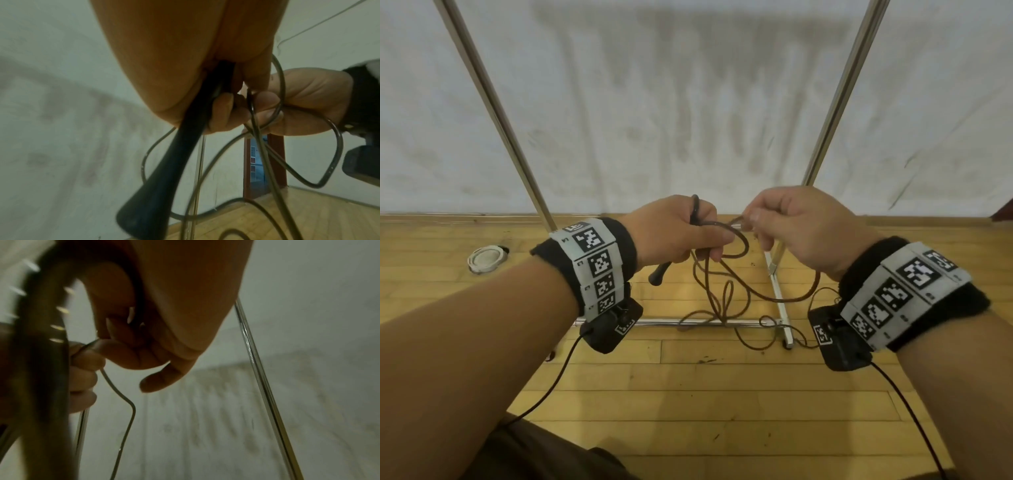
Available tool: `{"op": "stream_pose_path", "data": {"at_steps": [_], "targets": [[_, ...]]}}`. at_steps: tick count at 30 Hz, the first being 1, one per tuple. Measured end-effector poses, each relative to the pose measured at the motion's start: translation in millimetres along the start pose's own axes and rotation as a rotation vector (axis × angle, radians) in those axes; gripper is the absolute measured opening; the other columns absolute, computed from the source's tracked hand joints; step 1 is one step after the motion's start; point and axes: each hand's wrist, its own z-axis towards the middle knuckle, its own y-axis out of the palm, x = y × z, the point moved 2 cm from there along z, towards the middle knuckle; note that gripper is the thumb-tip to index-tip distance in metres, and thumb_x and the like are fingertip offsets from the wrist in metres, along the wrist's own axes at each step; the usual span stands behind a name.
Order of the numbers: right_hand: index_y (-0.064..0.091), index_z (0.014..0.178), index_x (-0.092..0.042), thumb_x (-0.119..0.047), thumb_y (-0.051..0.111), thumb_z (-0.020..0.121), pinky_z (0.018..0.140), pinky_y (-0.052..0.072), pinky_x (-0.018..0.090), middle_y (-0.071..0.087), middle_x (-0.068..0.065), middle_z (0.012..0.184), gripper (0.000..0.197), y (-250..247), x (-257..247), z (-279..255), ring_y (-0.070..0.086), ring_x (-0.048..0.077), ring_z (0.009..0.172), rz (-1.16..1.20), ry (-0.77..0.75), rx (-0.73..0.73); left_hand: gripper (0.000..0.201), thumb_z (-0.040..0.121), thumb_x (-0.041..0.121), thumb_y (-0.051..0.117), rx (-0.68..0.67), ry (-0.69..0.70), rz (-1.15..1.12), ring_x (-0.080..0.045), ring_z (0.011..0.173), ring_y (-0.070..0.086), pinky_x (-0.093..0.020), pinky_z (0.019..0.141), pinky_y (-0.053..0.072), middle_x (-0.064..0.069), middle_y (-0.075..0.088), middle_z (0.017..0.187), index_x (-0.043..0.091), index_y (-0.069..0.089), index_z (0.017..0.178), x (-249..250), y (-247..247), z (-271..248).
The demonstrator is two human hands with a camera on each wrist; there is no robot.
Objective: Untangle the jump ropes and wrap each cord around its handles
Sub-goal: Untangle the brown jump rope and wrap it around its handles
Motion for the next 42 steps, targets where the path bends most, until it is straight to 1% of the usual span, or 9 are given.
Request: {"op": "stream_pose_path", "data": {"at_steps": [7,13,18,21,23,25,28,35,42], "targets": [[0.072,0.083,-0.018,-0.021,0.058,0.096,0.086,0.062,0.039,0.06,-0.001,0.07,0.019,-50.5,52.0,6.8,0.064,0.017,0.068,0.606,0.343,0.665,0.029,0.096,0.05,0.07,0.015,-0.114,0.173,-0.009,0.067,0.061,-0.031,0.066,0.048,-0.001,0.079,0.087,0.033,0.075,0.073,-23.7,-8.4,-4.9],[0.056,0.121,-0.015,-0.014,0.053,0.096,0.075,0.046,0.033,0.065,0.006,0.108,0.025,-12.6,49.4,8.9,0.061,0.028,0.1,-0.289,0.27,0.125,0.035,0.1,0.037,0.069,0.008,-0.038,0.2,0.001,0.054,0.055,-0.016,0.055,0.042,0.003,0.079,0.078,0.035,0.067,0.065,-14.3,-7.5,-1.3],[-0.003,0.159,-0.033,-0.009,0.062,0.082,0.126,0.015,0.053,0.007,0.002,0.168,0.103,-4.8,8.4,9.2,0.004,0.034,0.156,-0.66,0.075,0.109,0.035,0.099,0.035,0.069,0.009,-0.029,0.293,-0.001,0.053,0.054,-0.026,0.062,0.043,0.006,0.071,0.068,0.034,0.069,0.064,-10.7,-3.2,1.5],[-0.001,0.162,-0.037,-0.021,0.062,0.091,0.126,-0.006,0.047,-0.005,-0.006,0.171,0.096,12.5,-3.6,7.8,-0.012,0.023,0.157,-0.742,-0.075,-0.122,0.036,0.098,0.034,0.069,-0.025,-0.02,0.303,-0.002,0.053,0.055,-0.026,0.063,0.044,0.005,0.071,0.068,0.035,0.067,0.062,-8.6,0.8,0.9],[0.04,0.152,-0.037,-0.034,0.059,0.1,0.126,0.019,0.044,0.04,-0.006,0.16,0.055,26.4,-1.5,5.5,0.028,0.021,0.152,-0.518,-0.066,-0.296,0.036,0.096,0.03,0.071,-0.055,-0.01,0.242,-0.005,0.053,0.054,-0.024,0.058,0.044,0.004,0.071,0.067,0.034,0.065,0.061,-7.6,1.9,0.5],[0.068,0.116,-0.031,-0.04,0.056,0.102,0.089,0.05,0.035,0.072,-0.01,0.107,0.021,32.1,1.2,3.1,0.063,0.008,0.104,-0.322,-0.048,-0.296,0.038,0.094,0.028,0.072,-0.058,0.006,0.139,-0.005,0.051,0.052,-0.018,0.051,0.041,0.001,0.073,0.068,0.035,0.063,0.059,-8.1,-0.2,-0.6],[0.069,0.092,-0.035,-0.044,0.051,0.102,0.063,0.041,0.023,0.069,-0.01,0.074,0.023,21.9,9.6,2.9,0.062,0.0,0.075,-0.24,-0.03,-0.135,0.037,0.096,0.038,0.072,-0.048,-0.01,0.072,-0.007,0.052,0.051,-0.019,0.048,0.039,-0.004,0.076,0.075,0.036,0.063,0.059,-13.9,-4.8,-2.9],[0.072,0.083,-0.02,-0.028,0.058,0.099,0.076,0.061,0.04,0.062,-0.004,0.058,0.022,-62.4,67.0,-5.8,0.075,0.024,0.068,0.533,0.361,0.831,0.043,0.097,0.049,0.067,-0.004,-0.18,0.362,-0.004,0.052,0.058,-0.016,0.053,0.044,0.002,0.073,0.067,0.021,0.074,0.066,-52.8,-29.1,-14.0],[0.073,0.102,-0.025,-0.031,0.053,0.105,0.082,0.059,0.04,0.072,0.004,0.071,0.021,-4.6,48.7,9.6,0.076,0.025,0.078,0.301,0.192,0.171,0.023,0.098,0.057,0.056,0.086,-0.107,0.119,-0.006,0.068,0.067,-0.027,0.059,0.045,0.004,0.082,0.086,0.037,0.065,0.104,-37.5,-12.0,3.9]]}}
